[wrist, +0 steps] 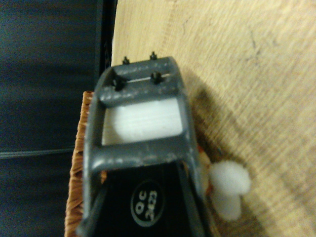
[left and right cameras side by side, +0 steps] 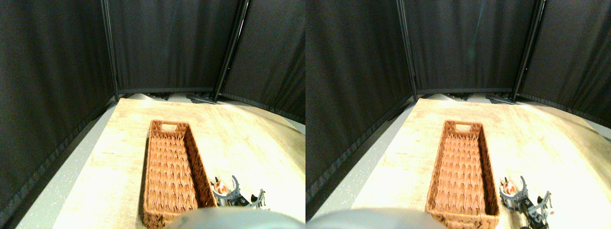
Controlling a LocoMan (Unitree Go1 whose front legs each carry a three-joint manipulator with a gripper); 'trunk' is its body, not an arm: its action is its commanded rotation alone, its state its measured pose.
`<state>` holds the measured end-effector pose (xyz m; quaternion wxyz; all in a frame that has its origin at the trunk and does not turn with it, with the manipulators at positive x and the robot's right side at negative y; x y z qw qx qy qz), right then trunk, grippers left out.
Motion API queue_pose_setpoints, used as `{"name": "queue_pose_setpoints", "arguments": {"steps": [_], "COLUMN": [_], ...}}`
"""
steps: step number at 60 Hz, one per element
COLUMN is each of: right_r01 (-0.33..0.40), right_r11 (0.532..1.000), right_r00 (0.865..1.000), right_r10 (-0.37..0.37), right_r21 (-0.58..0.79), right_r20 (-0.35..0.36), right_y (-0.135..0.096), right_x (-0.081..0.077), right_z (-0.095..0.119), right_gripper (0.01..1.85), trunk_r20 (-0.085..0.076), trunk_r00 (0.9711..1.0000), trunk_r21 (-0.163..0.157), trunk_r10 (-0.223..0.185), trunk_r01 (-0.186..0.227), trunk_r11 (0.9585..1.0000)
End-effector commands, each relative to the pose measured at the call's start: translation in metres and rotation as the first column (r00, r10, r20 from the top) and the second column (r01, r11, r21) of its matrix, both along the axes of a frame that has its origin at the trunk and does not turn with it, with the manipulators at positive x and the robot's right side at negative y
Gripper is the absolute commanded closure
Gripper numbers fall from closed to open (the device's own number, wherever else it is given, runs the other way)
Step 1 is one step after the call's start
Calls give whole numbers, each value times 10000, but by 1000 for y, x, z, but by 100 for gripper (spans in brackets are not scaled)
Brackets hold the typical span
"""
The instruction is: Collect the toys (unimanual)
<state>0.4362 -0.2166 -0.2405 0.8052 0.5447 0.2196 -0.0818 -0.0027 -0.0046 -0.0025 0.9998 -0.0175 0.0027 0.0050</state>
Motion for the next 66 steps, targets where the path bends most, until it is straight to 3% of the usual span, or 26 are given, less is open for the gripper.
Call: {"name": "queue_pose_setpoints", "arguments": {"steps": [1, 15, 24, 26, 28, 30, 31, 35, 50, 55, 66], "right_r01": [318, 925, 1255, 1323, 1393, 1462, 1545, 1583, 1540, 1952, 1556], "right_r11": [9993, 9946, 9902, 9906, 9902, 9892, 9877, 9833, 9833, 9766, 9839], "right_r00": [9995, 9941, 9890, 9885, 9882, 9887, 9876, 9869, 9879, 9807, 9864], "right_r10": [-317, -896, -1200, -1293, -1381, -1464, -1550, -1604, -1550, -1955, -1499], "right_r21": [-180, 462, 614, 338, 131, -96, -229, -901, -971, -906, -879], "right_r20": [12, -619, -862, -782, -657, -314, -234, -161, -27, 61, 676], "right_y": [-3, -11, -12, -12, -12, -12, -12, -13, -14, -14, -15], "right_x": [6, 6, 9, 9, 10, 11, 11, 12, 14, 12, 14], "right_z": [-3, -3, -9, -9, -10, -12, -12, -11, -2, 5, 17], "right_gripper": [104, 91, 95, 103, 130, 175, 180, 180, 180, 180, 180], "trunk_r20": [-221, -279, -332, -344, -338, -350, -350, -355, -278, -276, -219], "trunk_r00": [9997, 9996, 9994, 9994, 9994, 9994, 9994, 9994, 9996, 9996, 9997], "trunk_r21": [-213, -149, -103, -102, -108, -102, -102, -109, -92, -103, -124], "trunk_r10": [62, -1, -39, -49, -42, -38, -38, -37, -52, -60, -73], "trunk_r01": [-67, -3, 35, 46, 39, 34, 34, 33, 49, 57, 70], "trunk_r11": [9997, 9999, 9999, 9999, 9999, 9999, 9999, 9999, 9999, 9999, 9999]}}
